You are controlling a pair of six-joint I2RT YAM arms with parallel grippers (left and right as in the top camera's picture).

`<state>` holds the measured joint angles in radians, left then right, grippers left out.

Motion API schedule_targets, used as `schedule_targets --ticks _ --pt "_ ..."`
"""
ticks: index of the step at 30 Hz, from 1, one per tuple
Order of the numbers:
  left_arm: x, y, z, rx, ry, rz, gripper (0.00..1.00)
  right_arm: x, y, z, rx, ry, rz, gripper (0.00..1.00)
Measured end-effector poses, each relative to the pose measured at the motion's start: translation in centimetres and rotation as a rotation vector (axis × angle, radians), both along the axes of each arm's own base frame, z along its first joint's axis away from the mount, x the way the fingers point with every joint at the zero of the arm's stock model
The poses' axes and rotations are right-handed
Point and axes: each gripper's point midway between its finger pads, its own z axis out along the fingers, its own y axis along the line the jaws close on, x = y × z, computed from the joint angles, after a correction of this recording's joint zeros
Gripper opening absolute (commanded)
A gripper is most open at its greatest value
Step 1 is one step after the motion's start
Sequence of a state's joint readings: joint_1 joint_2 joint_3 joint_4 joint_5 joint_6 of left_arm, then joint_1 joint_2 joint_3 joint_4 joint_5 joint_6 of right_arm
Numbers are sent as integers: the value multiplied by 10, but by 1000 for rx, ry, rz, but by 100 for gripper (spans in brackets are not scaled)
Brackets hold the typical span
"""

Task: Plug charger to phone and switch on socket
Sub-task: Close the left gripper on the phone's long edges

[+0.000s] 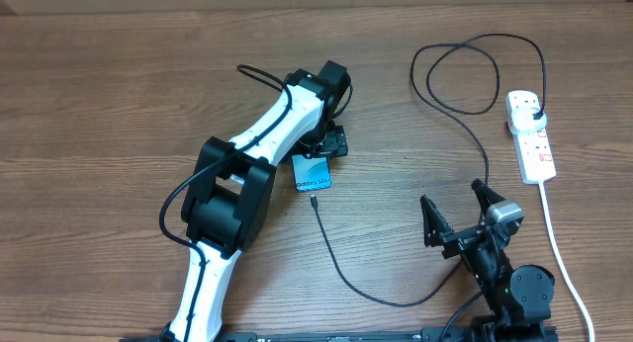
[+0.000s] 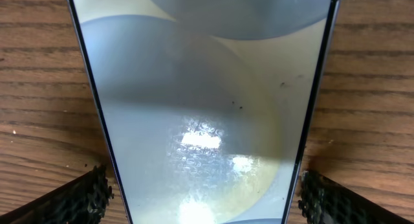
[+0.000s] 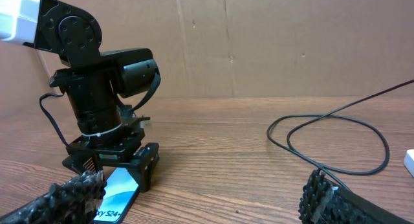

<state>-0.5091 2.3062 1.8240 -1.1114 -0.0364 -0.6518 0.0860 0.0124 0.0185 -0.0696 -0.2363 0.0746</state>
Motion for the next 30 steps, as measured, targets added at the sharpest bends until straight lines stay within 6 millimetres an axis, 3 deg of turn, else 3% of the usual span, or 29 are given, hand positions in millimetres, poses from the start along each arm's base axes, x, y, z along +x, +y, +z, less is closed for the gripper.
schedule_targets --ticks 14,30 --pt "-3 -3 -5 -44 -19 1 100 0 0 0 0 0 0 100" --pt "-5 -3 -5 -43 -14 2 88 0 0 0 0 0 0 100"
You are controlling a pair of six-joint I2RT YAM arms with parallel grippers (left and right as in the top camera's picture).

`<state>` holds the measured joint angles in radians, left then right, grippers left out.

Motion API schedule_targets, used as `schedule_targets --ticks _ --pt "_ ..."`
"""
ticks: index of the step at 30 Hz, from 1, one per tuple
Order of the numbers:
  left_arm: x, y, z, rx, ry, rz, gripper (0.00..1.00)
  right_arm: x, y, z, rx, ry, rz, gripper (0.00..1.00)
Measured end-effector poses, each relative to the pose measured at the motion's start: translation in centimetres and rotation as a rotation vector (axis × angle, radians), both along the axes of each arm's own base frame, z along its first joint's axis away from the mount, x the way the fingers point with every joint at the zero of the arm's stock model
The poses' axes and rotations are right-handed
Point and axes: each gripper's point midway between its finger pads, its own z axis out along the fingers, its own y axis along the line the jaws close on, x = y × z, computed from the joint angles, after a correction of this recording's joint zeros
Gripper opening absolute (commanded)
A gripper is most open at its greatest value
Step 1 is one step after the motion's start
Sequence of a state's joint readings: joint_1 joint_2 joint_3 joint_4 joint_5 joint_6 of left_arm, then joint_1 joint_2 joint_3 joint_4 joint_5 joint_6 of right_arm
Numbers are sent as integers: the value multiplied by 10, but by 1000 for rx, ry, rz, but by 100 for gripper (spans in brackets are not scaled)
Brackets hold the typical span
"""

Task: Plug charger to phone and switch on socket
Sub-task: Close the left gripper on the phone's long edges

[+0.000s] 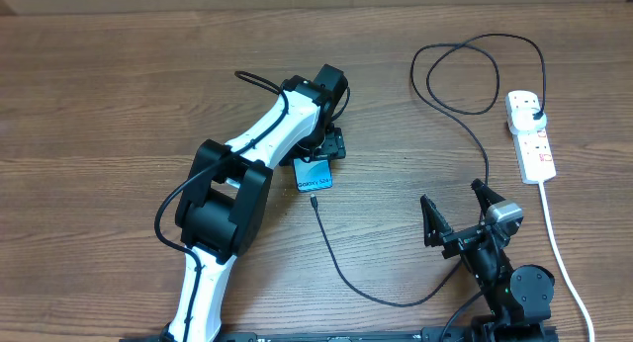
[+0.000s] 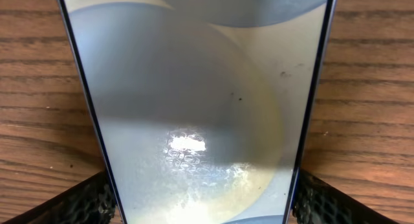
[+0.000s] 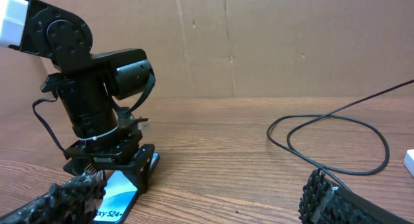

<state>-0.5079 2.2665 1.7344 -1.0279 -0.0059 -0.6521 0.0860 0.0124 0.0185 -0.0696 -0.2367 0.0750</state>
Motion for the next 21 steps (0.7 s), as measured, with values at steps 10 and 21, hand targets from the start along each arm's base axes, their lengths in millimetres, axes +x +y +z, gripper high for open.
schedule_targets --ticks 10,21 --pt "0 0 0 0 -1 0 81 0 0 0 0 0 0 100" --pt "0 0 1 1 -1 -1 75 0 0 0 0 0 -1 100"
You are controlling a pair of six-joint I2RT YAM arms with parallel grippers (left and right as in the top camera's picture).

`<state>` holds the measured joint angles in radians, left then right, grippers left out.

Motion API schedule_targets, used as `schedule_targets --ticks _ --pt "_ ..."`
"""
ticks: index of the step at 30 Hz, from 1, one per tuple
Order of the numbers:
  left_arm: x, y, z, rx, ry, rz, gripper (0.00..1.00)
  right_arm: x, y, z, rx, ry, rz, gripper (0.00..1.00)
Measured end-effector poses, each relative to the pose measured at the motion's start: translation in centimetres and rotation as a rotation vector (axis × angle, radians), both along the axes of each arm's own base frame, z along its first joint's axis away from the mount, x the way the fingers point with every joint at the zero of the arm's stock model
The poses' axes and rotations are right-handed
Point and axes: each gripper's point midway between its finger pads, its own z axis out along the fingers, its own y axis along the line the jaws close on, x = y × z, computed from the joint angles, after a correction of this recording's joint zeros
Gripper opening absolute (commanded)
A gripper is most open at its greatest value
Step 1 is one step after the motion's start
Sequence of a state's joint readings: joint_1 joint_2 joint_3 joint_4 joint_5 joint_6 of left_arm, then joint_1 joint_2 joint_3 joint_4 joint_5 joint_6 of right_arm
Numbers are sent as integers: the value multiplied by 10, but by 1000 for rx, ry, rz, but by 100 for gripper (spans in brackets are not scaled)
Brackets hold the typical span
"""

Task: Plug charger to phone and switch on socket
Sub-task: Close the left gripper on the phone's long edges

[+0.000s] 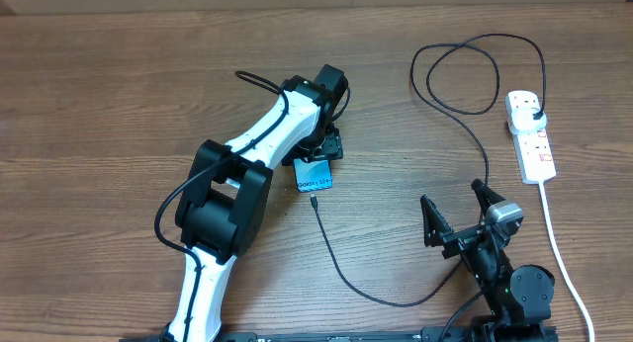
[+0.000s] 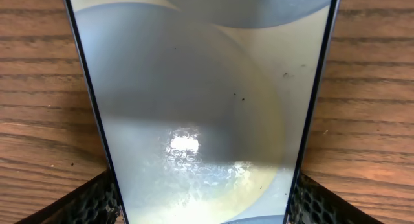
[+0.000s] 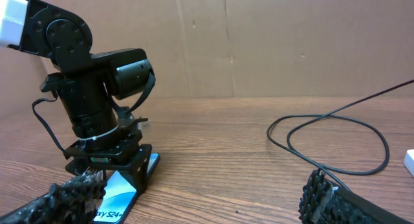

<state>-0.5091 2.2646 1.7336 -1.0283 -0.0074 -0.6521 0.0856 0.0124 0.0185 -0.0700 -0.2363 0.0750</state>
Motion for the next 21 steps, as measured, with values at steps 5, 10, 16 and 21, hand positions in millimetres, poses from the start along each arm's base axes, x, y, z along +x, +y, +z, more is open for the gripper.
schedule_targets --ticks 5,10,16,21 --pt "0 0 0 0 0 0 70 0 0 0 0 0 0 100" --pt "0 0 0 0 0 0 65 0 0 0 -1 -1 1 100" --pt "0 0 0 0 0 0 56 0 0 0 0 -1 0 100" --pt "-1 1 2 2 4 0 52 0 0 0 0 -1 0 100"
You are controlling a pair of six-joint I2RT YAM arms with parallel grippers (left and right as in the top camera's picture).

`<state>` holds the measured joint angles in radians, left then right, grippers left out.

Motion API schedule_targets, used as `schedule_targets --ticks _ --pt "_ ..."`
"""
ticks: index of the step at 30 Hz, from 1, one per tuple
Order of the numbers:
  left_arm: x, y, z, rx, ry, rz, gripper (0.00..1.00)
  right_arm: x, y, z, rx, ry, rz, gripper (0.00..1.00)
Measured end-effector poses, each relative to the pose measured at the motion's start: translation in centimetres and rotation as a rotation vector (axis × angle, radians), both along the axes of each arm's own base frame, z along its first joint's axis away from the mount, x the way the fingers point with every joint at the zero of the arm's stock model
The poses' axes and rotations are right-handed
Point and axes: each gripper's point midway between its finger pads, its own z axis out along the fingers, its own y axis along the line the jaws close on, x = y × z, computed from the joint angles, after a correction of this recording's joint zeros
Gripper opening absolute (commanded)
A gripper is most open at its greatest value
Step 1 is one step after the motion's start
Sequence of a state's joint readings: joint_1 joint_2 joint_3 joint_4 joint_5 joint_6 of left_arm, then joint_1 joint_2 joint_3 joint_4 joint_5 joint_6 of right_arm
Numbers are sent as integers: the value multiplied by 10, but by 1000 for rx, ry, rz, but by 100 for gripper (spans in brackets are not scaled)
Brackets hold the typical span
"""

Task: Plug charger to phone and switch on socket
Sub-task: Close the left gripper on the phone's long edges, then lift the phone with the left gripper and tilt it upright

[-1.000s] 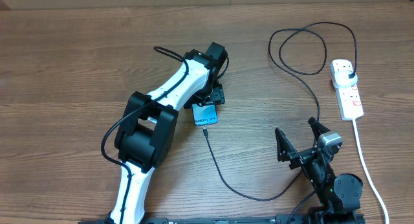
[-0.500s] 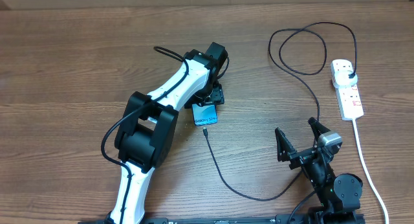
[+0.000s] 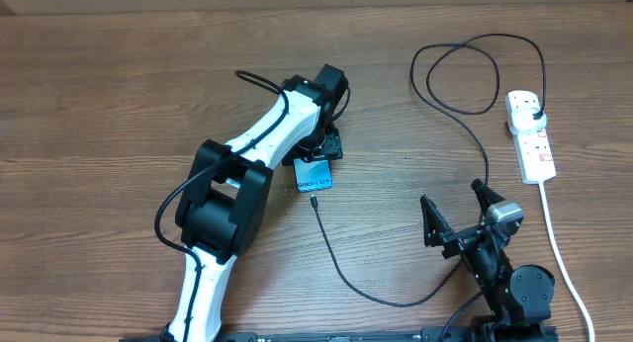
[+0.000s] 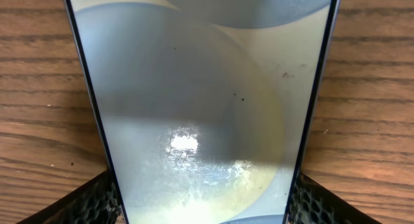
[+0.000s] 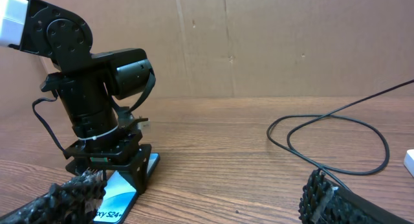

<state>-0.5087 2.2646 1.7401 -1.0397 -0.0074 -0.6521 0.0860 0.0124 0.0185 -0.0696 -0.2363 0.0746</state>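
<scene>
A blue-screened phone lies flat on the wooden table, filling the left wrist view. My left gripper stands over its far end, and its fingers press both long edges, shut on the phone. The black charger cable has its free plug just below the phone's near end, not inserted. The white power strip lies far right with the charger's adapter in it. My right gripper is open and empty at the front right; its fingers frame the phone.
The cable loops across the table's middle and curls in a ring at the back right. The strip's white lead runs down the right edge. A cardboard wall stands behind the table.
At first my left gripper's fingers stood a little apart from the phone's edges. A second later they had come in against both edges, and they have stayed so. The right arm, the cable and the power strip have kept still throughout.
</scene>
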Motion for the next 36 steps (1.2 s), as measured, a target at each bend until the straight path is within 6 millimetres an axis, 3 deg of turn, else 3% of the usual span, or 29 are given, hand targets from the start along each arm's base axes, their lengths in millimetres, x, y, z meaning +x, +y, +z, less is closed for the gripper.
schedule_targets --ticks 14,17,28,29,36 --pt "-4 4 12 46 89 4 31 0 0 0 0 0 0 100" --pt "4 3 26 37 75 9 26 0 0 0 0 0 0 100" --pt "29 -6 108 -28 -24 -3 8 0 0 0 0 0 0 100" --pt "29 -7 113 -37 -25 -4 4 0 0 0 0 0 0 100" --pt "15 -7 127 -109 56 15 4 0 0 0 0 0 0 100"
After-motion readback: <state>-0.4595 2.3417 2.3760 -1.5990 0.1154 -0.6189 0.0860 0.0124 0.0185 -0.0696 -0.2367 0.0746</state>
